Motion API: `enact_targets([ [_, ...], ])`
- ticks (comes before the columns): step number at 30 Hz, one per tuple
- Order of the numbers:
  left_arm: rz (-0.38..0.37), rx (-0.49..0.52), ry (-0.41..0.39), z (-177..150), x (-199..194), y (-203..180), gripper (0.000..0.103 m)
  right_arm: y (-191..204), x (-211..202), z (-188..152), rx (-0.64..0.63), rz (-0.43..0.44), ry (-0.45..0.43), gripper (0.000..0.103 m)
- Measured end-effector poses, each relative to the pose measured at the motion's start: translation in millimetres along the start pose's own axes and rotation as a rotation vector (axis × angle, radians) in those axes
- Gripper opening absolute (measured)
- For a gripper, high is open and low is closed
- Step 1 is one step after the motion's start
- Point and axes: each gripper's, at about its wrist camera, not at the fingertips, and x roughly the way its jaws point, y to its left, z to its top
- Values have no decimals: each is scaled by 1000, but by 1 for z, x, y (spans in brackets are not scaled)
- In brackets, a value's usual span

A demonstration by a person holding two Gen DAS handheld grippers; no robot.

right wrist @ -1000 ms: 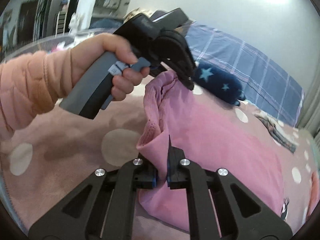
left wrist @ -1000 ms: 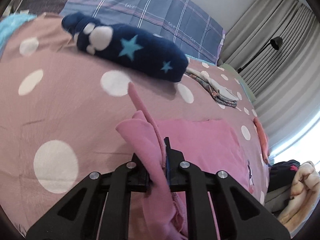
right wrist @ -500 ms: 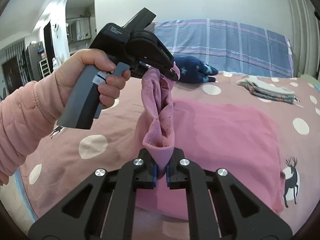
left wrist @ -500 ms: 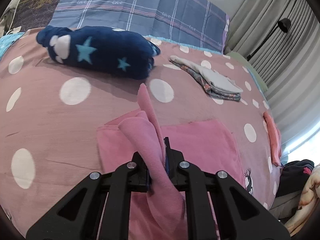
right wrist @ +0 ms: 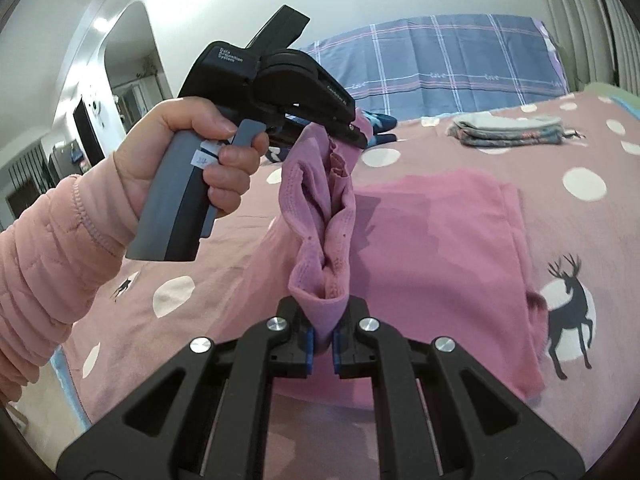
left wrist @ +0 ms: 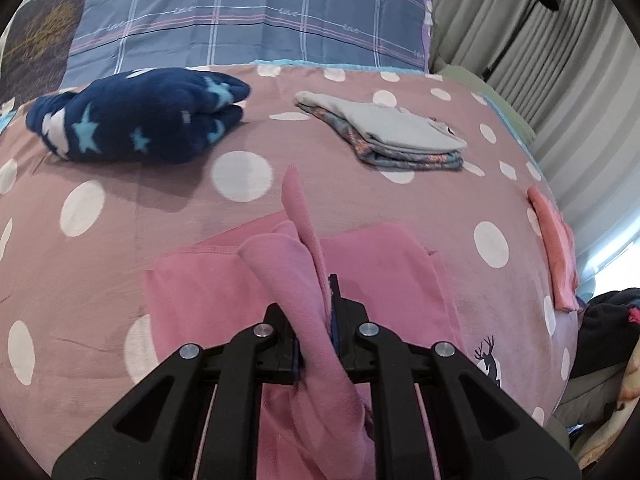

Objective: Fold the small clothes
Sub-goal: 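Lift the shirt edge with both grippers and fold it over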

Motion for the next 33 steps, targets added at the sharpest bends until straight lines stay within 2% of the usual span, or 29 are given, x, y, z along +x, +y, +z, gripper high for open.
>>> enact_targets([
  [11,133,130,49,4,40,-70,11,-43,-21,-10,134,1,-14,6],
  [17,195,206,85,3,69,-102,11,-69,-25,-16,213,-13,7,6],
  [25,308,323,73,-1,92,-129,11,-81,-24,-21,250,3,24,5],
  [33,292,322,78,2,103,-139,11,-86,-27,-22,258,-13,24,5],
])
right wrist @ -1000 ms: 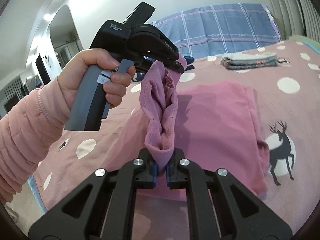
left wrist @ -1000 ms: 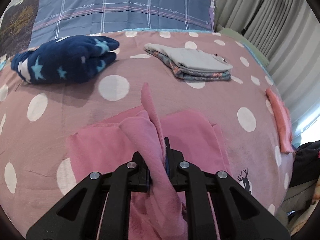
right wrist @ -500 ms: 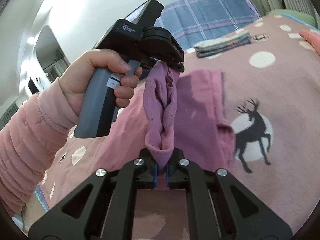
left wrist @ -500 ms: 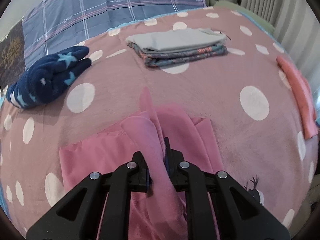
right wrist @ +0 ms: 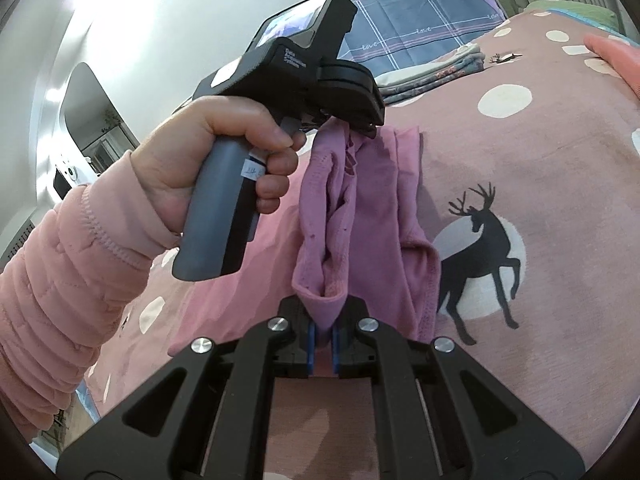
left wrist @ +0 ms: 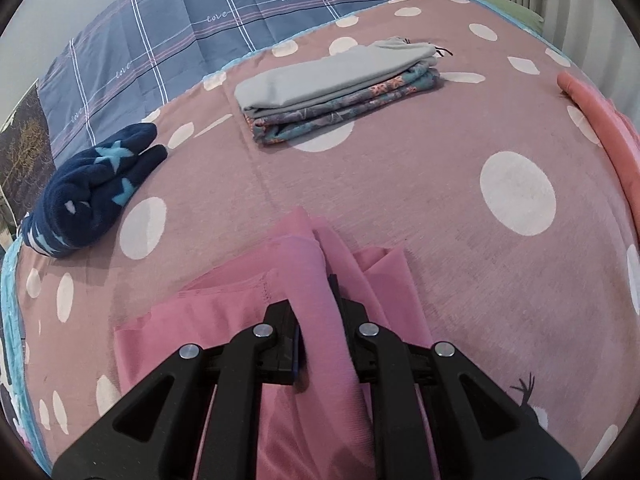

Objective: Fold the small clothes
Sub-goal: 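Lift the shirt edge with both grippers and fold it over, then lay the folded edge down and open both grippers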

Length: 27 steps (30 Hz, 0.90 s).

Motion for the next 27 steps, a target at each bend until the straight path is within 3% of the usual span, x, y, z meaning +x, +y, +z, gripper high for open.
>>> enact_targets([
  [13,-31,22,-93,-6,-18,-9,10,-2,-3,-1,3,-10,-12,5],
  [14,-26,33,-84,-6,-15,-12,11,-6,-1,-2,16,-16,3,6],
  [15,-24,48,-69,-6,-10,-15,13,-10,2,-3,34,-16,21,13],
  [17,-16,60,-63,-8,-7,-16,28,-20,5,-5,84,-10,59,17],
  [18,-13,59,-72,-10,-10,-15,30,-25,4,-6,102,2,65,17],
  [21,-19,38,-142,-18,-36,-1,49,-32,2,-7,129,22,69,18],
  [23,-25,27,-228,-30,-67,14,66,-34,2,-7,137,33,70,18],
  [27,4,58,-330,-63,-115,38,77,-33,4,-8,129,31,73,19],
])
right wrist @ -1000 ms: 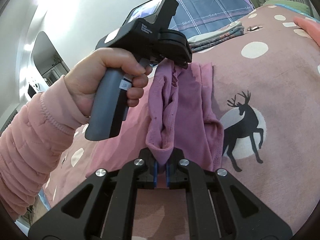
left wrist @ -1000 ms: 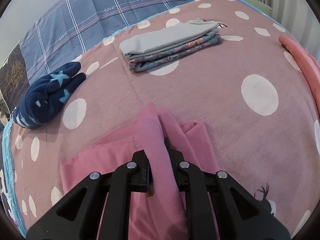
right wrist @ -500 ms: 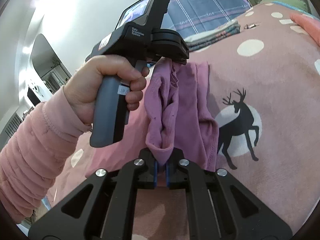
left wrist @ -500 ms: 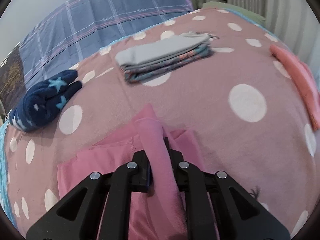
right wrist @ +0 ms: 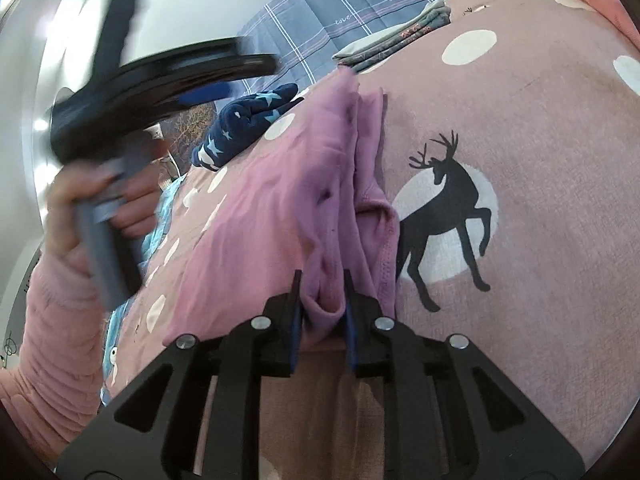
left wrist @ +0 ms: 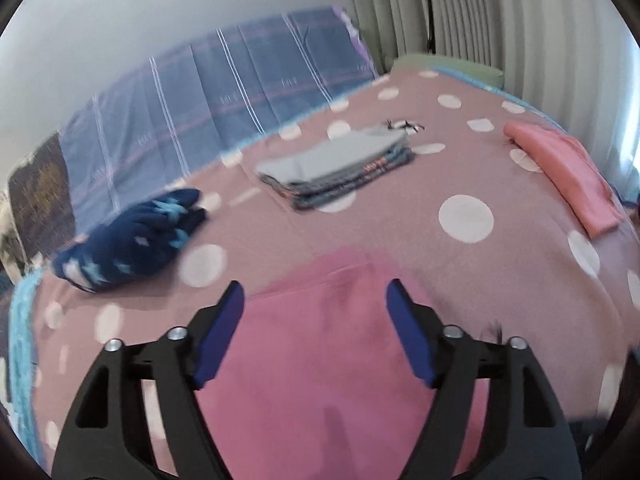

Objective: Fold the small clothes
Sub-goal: 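Lay the folded edge down and open both grippers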

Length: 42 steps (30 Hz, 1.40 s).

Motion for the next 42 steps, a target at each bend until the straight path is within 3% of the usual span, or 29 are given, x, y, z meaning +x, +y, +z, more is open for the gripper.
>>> enact_targets([
  [3,15,-16,-13,-35,-37,19,82,1,-2,-1,-4,-3,-2,19],
  [9,-19,-4,70,-134,-86,22,82,-2,-2,-1,18,-4,1,19],
  [13,-35,-35,151,-185,-96,15,82,1,-3,4,24,-8,1,19],
  [15,-24,-35,159,-196,-94,12,82,-2,-4,9,71,45,5,15],
  [18,-2,-78,154,-199,-88,13,82,-8,-9,18,171,134,5,8],
  [22,-7,-158,102,-188,-84,18,82,-6,-21,26,204,149,-36,7],
  [28,46,-69,106,-186,-73,-1,82,1,-25,34,231,198,-52,6],
  [32,71,-92,118,-188,-73,5,82,-1,-25,35,237,192,-50,6],
  [37,165,-167,164,-198,-73,26,83,-9,-27,29,251,184,-41,5],
  [39,163,-189,173,-202,-76,27,81,-14,-26,24,241,141,-27,5],
  [42,167,-156,174,-207,-78,19,69,-30,-22,9,242,20,10,2],
])
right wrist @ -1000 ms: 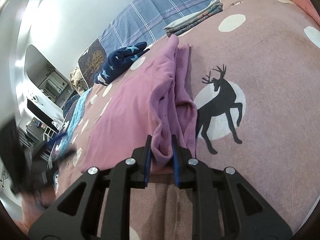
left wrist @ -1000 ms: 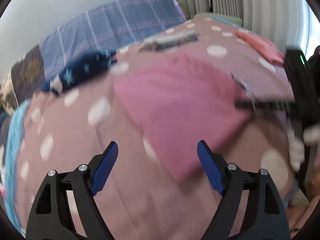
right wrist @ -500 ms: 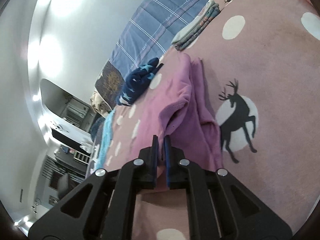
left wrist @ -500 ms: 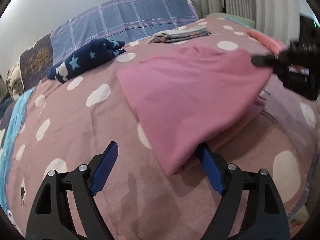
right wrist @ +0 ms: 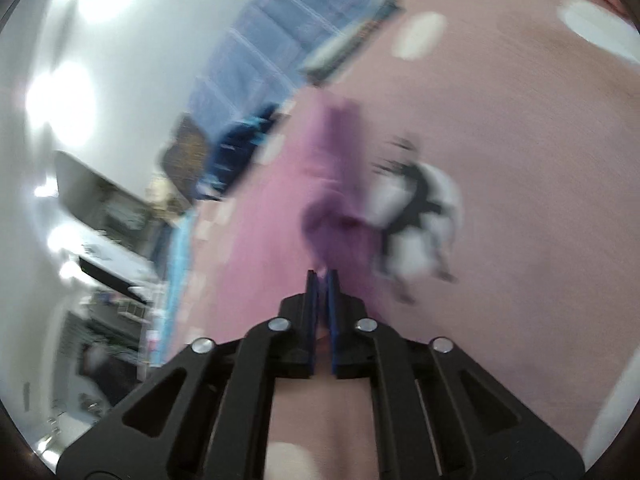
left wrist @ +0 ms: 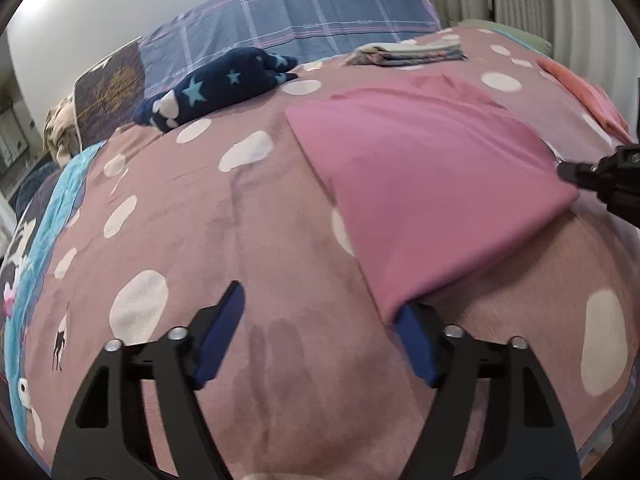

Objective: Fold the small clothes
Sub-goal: 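Lay the folded edge down and open both grippers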

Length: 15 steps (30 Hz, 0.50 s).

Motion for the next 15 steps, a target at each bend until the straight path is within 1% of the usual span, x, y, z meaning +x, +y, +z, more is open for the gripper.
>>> enact_targets([
  [2,2,30,-5,-1,0,-6,60,-13,-1,-3,19,-50,3,0],
  [3,-8,37,-6,-1,-1,-8,56,-14,-5,-3,19,-47,-5,0],
  [4,-21,42,-6,0,-3,-9,49,-12,-10,-1,6,-57,-19,1],
  [5,-37,47,-5,1,-4,-10,43,-7,-16,0,-23,-65,-43,1],
  [6,-52,51,-4,1,-7,-12,40,5,-23,2,-80,-66,-75,2],
  [8,-87,59,-6,1,-13,-14,28,25,-27,4,-171,-35,-99,2],
  [10,-122,57,0,1,-16,-14,20,49,-23,3,-269,34,-83,2],
  [12,-143,59,14,-1,-16,-14,19,63,-10,-1,-338,57,-54,2],
  [13,-139,71,26,-5,-14,-14,19,66,-1,-4,-371,41,-31,3],
  [14,-131,80,40,-9,-11,-14,19,66,9,-6,-390,-3,-8,4],
  [15,-131,80,49,-14,-9,-11,19,61,22,-8,-405,-94,18,4],
])
